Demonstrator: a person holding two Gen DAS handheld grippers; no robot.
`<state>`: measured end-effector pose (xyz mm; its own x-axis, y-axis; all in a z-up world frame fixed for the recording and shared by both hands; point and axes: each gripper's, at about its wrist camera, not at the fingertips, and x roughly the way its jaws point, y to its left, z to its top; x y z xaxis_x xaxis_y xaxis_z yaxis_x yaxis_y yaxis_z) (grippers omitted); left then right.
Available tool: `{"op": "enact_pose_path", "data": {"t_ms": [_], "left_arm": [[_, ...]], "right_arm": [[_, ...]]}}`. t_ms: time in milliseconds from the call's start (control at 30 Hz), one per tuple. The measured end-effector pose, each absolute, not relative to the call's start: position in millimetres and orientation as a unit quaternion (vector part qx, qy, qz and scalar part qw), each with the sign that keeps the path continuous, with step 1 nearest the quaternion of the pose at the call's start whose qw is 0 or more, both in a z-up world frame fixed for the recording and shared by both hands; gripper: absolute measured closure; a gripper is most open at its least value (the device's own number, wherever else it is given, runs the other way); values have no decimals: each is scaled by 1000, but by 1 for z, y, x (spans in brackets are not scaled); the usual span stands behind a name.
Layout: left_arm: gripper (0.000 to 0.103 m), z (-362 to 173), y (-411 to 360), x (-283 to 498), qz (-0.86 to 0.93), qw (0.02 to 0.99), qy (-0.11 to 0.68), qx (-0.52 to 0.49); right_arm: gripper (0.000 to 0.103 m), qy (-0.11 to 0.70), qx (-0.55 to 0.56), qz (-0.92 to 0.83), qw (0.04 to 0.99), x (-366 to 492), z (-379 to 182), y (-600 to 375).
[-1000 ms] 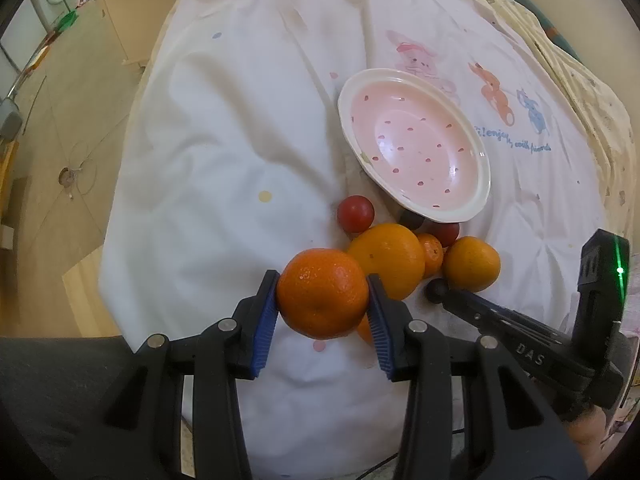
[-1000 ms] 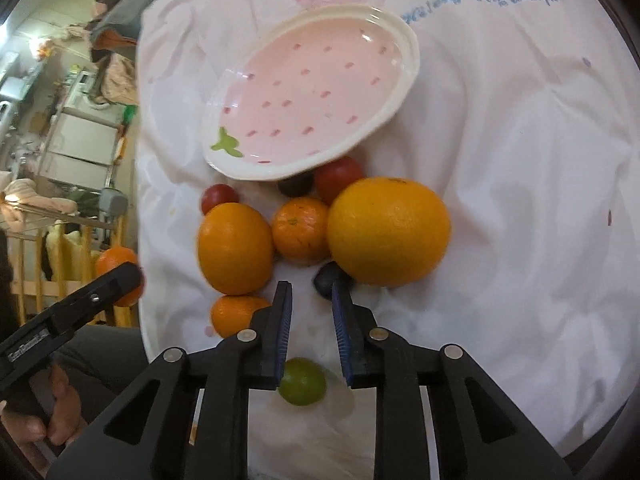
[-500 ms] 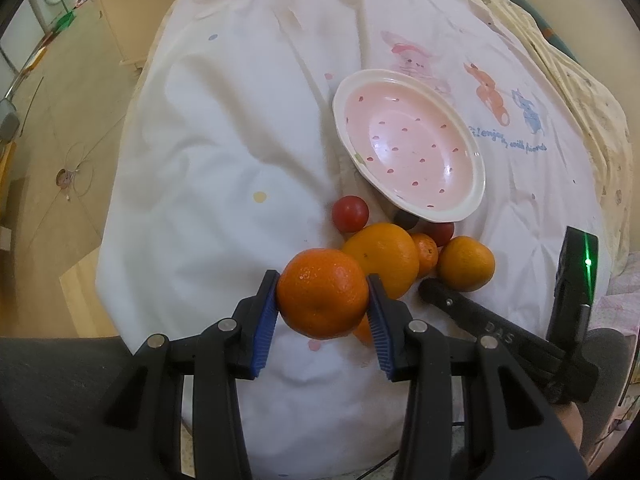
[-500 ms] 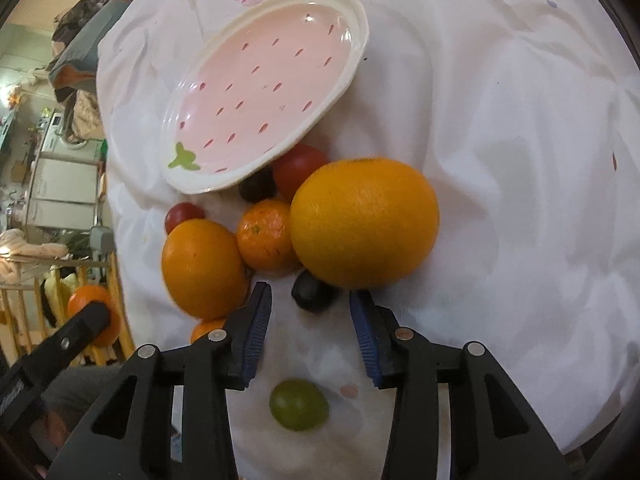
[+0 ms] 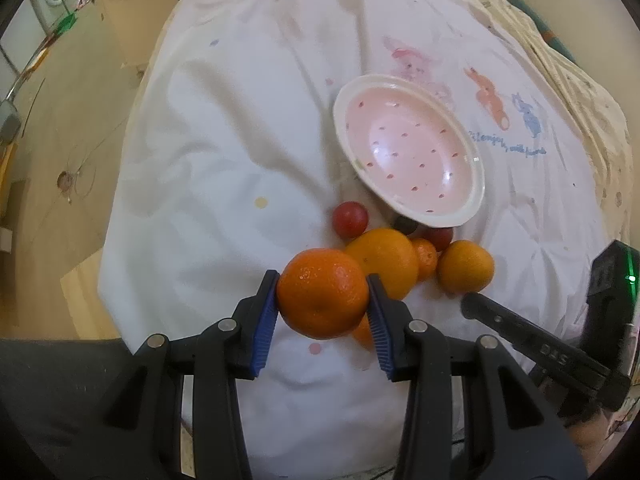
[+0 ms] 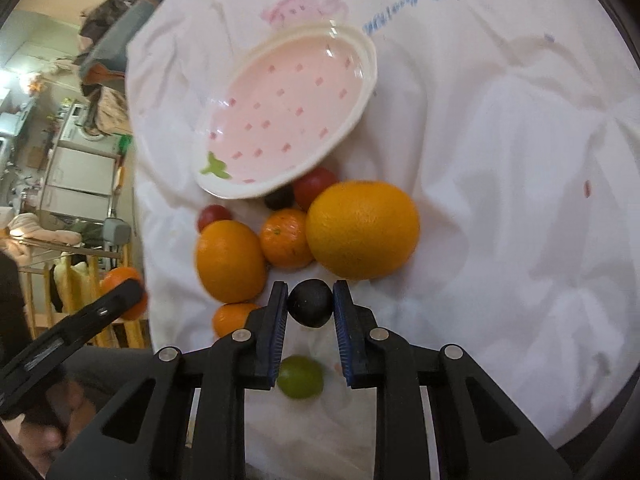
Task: Organize fruits
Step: 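Lift the tangerine with the left tool while the right tool lifts the dark grape, then carry both fruits over the pink plate and open both tools to drop them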
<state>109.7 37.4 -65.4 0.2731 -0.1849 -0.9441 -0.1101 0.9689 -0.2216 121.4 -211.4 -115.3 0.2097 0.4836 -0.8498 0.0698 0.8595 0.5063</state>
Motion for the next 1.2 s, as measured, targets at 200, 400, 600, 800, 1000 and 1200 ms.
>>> {"op": "enact_pose_path", "data": {"t_ms": [200,400,600,800,1000,1200], "left_arm": [[65,-47,26,106,-36,808,582,-84],[65,-27,28,113,-24,819,570,-67],[65,-14,21,139,-22,824,562,-61],[65,-14,11,170,-19,827,560,-43],[65,-19,-2,202,-21,834,551,-20],[65,-35,-16,231,-28,831,556,-6]], "right_arm": [[79,585,237,149,761,115,-83,-216],[79,551,255,158,779,122,-46,-238],[79,534,243,174,791,140,-24,-246],[79,531,227,181,796,171,-22,-252],[79,534,209,191,797,205,-28,-250],[79,541,188,201,795,245,-46,-239]]}}
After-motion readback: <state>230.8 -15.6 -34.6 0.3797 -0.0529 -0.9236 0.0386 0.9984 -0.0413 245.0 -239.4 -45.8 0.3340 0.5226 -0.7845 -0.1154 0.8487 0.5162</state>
